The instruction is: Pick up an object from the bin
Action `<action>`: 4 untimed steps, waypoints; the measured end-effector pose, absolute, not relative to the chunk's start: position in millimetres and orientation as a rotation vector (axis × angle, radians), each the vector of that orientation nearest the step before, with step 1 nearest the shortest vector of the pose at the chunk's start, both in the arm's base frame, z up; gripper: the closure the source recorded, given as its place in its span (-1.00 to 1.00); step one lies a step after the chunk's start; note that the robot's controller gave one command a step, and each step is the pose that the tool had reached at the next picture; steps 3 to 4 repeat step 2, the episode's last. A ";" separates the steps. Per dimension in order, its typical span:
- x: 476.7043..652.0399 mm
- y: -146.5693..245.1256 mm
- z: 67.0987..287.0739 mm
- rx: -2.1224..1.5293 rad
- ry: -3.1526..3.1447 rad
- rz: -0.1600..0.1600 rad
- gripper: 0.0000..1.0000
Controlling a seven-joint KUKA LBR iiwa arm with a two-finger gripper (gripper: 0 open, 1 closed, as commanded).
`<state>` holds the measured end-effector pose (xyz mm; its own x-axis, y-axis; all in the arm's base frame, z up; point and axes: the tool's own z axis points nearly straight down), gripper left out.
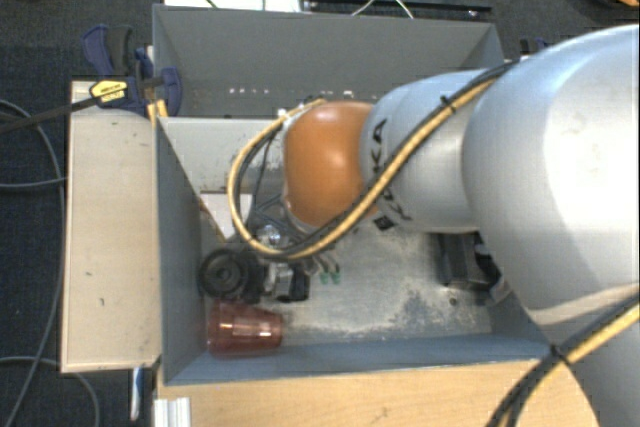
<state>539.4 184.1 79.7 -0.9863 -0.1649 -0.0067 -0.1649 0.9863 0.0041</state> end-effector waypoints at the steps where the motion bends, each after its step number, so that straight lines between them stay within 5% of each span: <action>1: 538.6 184.2 93.0 -0.203 3.132 0.006 1.00; 4: 538.4 184.1 105.2 -0.143 3.137 0.006 1.00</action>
Offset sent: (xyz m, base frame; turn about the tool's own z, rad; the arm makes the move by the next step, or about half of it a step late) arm -0.0001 0.0000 0.0985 0.0000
